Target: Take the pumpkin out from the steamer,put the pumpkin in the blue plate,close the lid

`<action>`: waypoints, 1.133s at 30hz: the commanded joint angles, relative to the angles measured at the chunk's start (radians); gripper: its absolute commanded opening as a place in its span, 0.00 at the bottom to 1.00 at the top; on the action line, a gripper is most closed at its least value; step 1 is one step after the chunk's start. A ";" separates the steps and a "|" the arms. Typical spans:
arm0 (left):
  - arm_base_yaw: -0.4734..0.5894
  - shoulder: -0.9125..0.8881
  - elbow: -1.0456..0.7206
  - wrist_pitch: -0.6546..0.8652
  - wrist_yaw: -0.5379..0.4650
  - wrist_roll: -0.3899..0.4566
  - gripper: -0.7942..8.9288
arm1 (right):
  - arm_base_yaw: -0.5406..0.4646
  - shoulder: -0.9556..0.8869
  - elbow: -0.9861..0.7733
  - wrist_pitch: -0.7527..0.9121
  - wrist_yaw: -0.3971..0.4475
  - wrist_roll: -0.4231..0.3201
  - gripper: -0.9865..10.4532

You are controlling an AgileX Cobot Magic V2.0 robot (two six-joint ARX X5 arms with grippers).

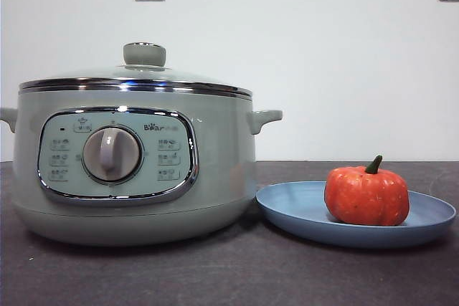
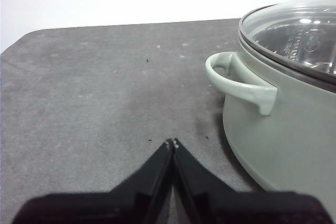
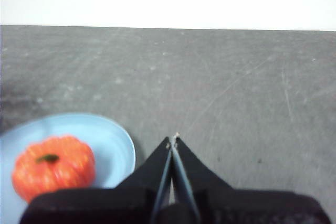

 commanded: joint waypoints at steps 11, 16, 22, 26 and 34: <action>0.003 -0.003 -0.017 0.004 -0.002 -0.006 0.08 | -0.002 -0.074 -0.121 0.015 0.001 -0.018 0.07; 0.003 -0.003 -0.017 0.005 -0.002 -0.006 0.08 | 0.000 -0.073 -0.121 0.015 0.000 0.023 0.07; 0.003 -0.003 -0.017 0.005 -0.002 -0.006 0.08 | 0.000 -0.071 -0.121 0.014 0.006 0.023 0.07; 0.003 -0.003 -0.017 0.004 -0.002 -0.006 0.08 | 0.000 -0.071 -0.121 0.015 0.006 0.023 0.07; 0.003 -0.003 -0.017 0.005 -0.002 -0.006 0.08 | 0.000 -0.071 -0.121 0.014 0.006 0.023 0.07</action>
